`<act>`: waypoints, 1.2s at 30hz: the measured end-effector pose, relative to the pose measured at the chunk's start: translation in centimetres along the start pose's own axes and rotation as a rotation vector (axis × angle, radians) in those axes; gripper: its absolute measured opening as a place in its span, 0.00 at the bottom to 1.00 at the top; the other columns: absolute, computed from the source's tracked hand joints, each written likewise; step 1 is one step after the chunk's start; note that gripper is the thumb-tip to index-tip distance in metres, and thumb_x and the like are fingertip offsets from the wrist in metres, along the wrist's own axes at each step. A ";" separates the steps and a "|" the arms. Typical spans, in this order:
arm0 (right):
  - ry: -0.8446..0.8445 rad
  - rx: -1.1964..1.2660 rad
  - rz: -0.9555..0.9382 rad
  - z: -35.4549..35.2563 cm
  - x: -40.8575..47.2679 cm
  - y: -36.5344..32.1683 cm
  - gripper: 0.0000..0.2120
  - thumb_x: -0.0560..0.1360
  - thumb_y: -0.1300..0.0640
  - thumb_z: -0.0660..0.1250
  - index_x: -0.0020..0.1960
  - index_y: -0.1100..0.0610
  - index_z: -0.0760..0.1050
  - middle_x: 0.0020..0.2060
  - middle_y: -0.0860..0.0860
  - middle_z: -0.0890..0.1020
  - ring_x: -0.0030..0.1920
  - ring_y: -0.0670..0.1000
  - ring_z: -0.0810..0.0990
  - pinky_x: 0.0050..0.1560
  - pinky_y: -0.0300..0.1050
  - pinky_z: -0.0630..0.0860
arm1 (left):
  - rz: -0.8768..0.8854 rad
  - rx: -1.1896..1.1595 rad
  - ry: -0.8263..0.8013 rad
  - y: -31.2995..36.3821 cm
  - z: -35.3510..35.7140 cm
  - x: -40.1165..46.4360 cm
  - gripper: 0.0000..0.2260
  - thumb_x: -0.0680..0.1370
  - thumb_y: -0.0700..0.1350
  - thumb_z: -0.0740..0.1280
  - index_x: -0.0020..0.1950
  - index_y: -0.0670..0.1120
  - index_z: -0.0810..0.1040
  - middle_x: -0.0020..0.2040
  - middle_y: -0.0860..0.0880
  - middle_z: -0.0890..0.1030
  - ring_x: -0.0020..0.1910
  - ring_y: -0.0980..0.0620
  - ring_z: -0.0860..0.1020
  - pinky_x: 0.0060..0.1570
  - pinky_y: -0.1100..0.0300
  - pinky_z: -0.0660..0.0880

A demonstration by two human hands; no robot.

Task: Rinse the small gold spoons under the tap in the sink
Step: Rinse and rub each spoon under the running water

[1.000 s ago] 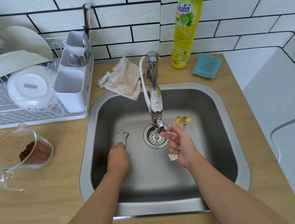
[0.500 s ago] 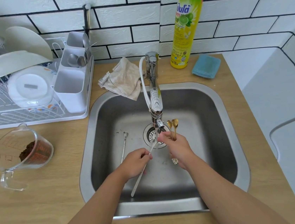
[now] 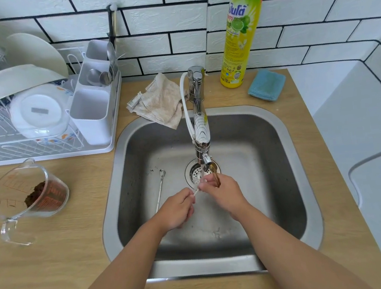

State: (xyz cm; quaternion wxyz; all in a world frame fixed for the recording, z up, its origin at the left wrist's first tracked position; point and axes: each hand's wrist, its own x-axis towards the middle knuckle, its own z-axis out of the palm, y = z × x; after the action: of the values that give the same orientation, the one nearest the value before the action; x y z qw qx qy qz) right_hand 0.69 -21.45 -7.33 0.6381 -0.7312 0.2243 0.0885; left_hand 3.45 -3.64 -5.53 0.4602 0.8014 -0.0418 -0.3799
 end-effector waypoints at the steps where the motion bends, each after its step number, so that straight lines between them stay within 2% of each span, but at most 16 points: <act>1: -0.017 -0.006 -0.007 0.0 0.0 0.0 0.03 0.78 0.54 0.72 0.48 0.49 0.85 0.43 0.42 0.88 0.48 0.38 0.85 0.54 0.37 0.76 | -0.011 0.001 0.011 0.0 0.0 0.1 0.12 0.83 0.47 0.56 0.40 0.52 0.72 0.29 0.50 0.74 0.23 0.54 0.66 0.22 0.65 0.62; 4: -0.114 0.037 0.011 0.2 -0.2 -0.5 0.07 0.82 0.55 0.68 0.50 0.46 0.84 0.49 0.41 0.89 0.55 0.36 0.83 0.56 0.31 0.73 | -0.064 -0.039 0.027 0.0 -0.1 0.2 0.12 0.79 0.47 0.57 0.35 0.53 0.70 0.29 0.51 0.72 0.24 0.53 0.64 0.23 0.64 0.58; 7: -0.186 0.111 0.019 0.2 -0.3 -0.6 0.09 0.81 0.58 0.69 0.58 0.47 0.81 0.48 0.44 0.89 0.53 0.33 0.83 0.53 0.22 0.72 | -0.161 -0.171 -0.013 0.3 -0.6 0.2 0.07 0.73 0.47 0.58 0.34 0.52 0.67 0.28 0.50 0.67 0.24 0.52 0.58 0.25 0.64 0.53; 10: -0.121 0.118 0.006 0.2 -0.3 -0.7 0.03 0.79 0.55 0.73 0.52 0.52 0.84 0.42 0.47 0.89 0.47 0.37 0.85 0.49 0.27 0.73 | -0.154 -0.231 -0.090 0.3 -0.8 0.2 0.07 0.73 0.47 0.56 0.34 0.52 0.66 0.27 0.50 0.66 0.25 0.52 0.56 0.24 0.63 0.52; 14: -0.079 0.137 0.015 0.1 -0.1 -0.7 0.12 0.83 0.53 0.67 0.46 0.53 0.86 0.44 0.45 0.89 0.39 0.35 0.84 0.38 0.25 0.72 | -0.125 -0.205 -0.079 0.6 -0.2 0.0 0.06 0.74 0.49 0.56 0.37 0.52 0.68 0.29 0.52 0.67 0.26 0.53 0.57 0.24 0.63 0.53; 16: -0.103 0.169 0.011 0.0 -0.1 -0.5 0.08 0.81 0.56 0.70 0.48 0.53 0.87 0.43 0.43 0.88 0.31 0.34 0.79 0.32 0.25 0.71 | -0.115 -0.203 -0.075 0.8 -0.1 -0.1 0.07 0.77 0.49 0.56 0.40 0.52 0.67 0.29 0.52 0.66 0.26 0.54 0.58 0.25 0.62 0.53; 17: -0.122 0.190 0.005 0.0 -0.1 -0.4 0.04 0.80 0.58 0.72 0.49 0.53 0.86 0.39 0.41 0.86 0.30 0.34 0.77 0.32 0.26 0.72 | -0.112 -0.205 -0.081 0.9 -0.1 -0.2 0.08 0.79 0.49 0.55 0.41 0.51 0.66 0.29 0.52 0.66 0.26 0.54 0.58 0.25 0.62 0.53; 19: -0.116 0.188 -0.006 0.1 0.0 -0.3 0.02 0.77 0.58 0.75 0.49 0.53 0.84 0.32 0.39 0.80 0.32 0.37 0.77 0.38 0.27 0.73 | -0.120 -0.200 -0.099 1.1 -0.1 -0.3 0.09 0.81 0.49 0.54 0.42 0.51 0.66 0.30 0.52 0.66 0.26 0.54 0.58 0.26 0.61 0.53; 21: -0.087 0.166 0.008 0.2 0.1 -0.5 0.05 0.80 0.53 0.72 0.48 0.54 0.84 0.36 0.42 0.86 0.36 0.37 0.82 0.42 0.27 0.73 | -0.130 -0.212 -0.117 1.5 -0.1 -0.6 0.09 0.81 0.47 0.54 0.42 0.50 0.66 0.30 0.52 0.66 0.27 0.54 0.57 0.26 0.61 0.52; 23: -0.077 0.196 0.040 0.2 0.0 -0.8 0.09 0.82 0.52 0.68 0.49 0.55 0.85 0.44 0.47 0.90 0.33 0.34 0.82 0.35 0.26 0.72 | -0.136 -0.252 -0.134 1.7 0.0 -0.6 0.08 0.81 0.45 0.54 0.42 0.49 0.66 0.29 0.51 0.65 0.26 0.54 0.56 0.27 0.61 0.51; 25: -0.091 0.203 0.027 0.0 -0.1 -0.8 0.08 0.82 0.54 0.69 0.49 0.54 0.85 0.48 0.49 0.90 0.29 0.34 0.78 0.29 0.25 0.70 | -0.148 -0.294 -0.138 1.8 -0.1 -0.6 0.08 0.81 0.44 0.53 0.41 0.49 0.66 0.29 0.50 0.65 0.26 0.54 0.55 0.27 0.61 0.50; 28: -0.100 0.217 0.003 -0.2 -0.2 -0.9 0.03 0.78 0.58 0.74 0.50 0.56 0.85 0.44 0.58 0.86 0.28 0.37 0.76 0.28 0.27 0.70 | -0.155 -0.326 -0.143 1.7 -0.1 -0.5 0.09 0.80 0.43 0.54 0.40 0.49 0.66 0.28 0.50 0.65 0.26 0.53 0.54 0.27 0.63 0.50; 30: -0.128 0.268 0.023 -0.1 -0.2 -0.9 0.09 0.76 0.61 0.76 0.55 0.58 0.83 0.39 0.63 0.76 0.27 0.38 0.74 0.28 0.26 0.70 | -0.157 -0.358 -0.153 1.6 -0.2 -0.4 0.09 0.80 0.44 0.54 0.40 0.49 0.66 0.28 0.50 0.65 0.25 0.54 0.54 0.26 0.64 0.51; 32: -0.145 0.280 0.035 -0.1 -0.3 -1.0 0.14 0.76 0.62 0.76 0.60 0.60 0.81 0.40 0.66 0.75 0.27 0.37 0.76 0.28 0.26 0.70 | -0.161 -0.387 -0.169 1.5 -0.3 -0.3 0.08 0.80 0.45 0.54 0.41 0.49 0.67 0.28 0.49 0.68 0.25 0.54 0.54 0.25 0.65 0.51; 34: -0.117 0.280 0.039 0.0 -0.3 -1.1 0.14 0.75 0.61 0.77 0.59 0.61 0.82 0.43 0.61 0.80 0.29 0.36 0.78 0.29 0.26 0.71 | -0.148 -0.395 -0.182 1.4 -0.5 -0.3 0.08 0.80 0.47 0.56 0.43 0.48 0.69 0.31 0.47 0.74 0.24 0.54 0.55 0.24 0.66 0.52; 36: -0.039 0.257 0.028 -0.2 -0.3 -1.0 0.10 0.74 0.57 0.79 0.52 0.60 0.83 0.41 0.55 0.86 0.32 0.37 0.81 0.34 0.30 0.73 | -0.093 -0.371 -0.155 1.2 -0.5 -0.3 0.09 0.82 0.51 0.59 0.46 0.48 0.70 0.37 0.47 0.79 0.24 0.54 0.59 0.23 0.66 0.54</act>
State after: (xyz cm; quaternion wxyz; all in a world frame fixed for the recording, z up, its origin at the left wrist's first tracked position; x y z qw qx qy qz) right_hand 0.83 -21.46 -6.30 0.7295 -0.6384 0.2313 0.0820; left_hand 3.87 -3.87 -4.30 0.5774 0.6722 0.0306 -0.4623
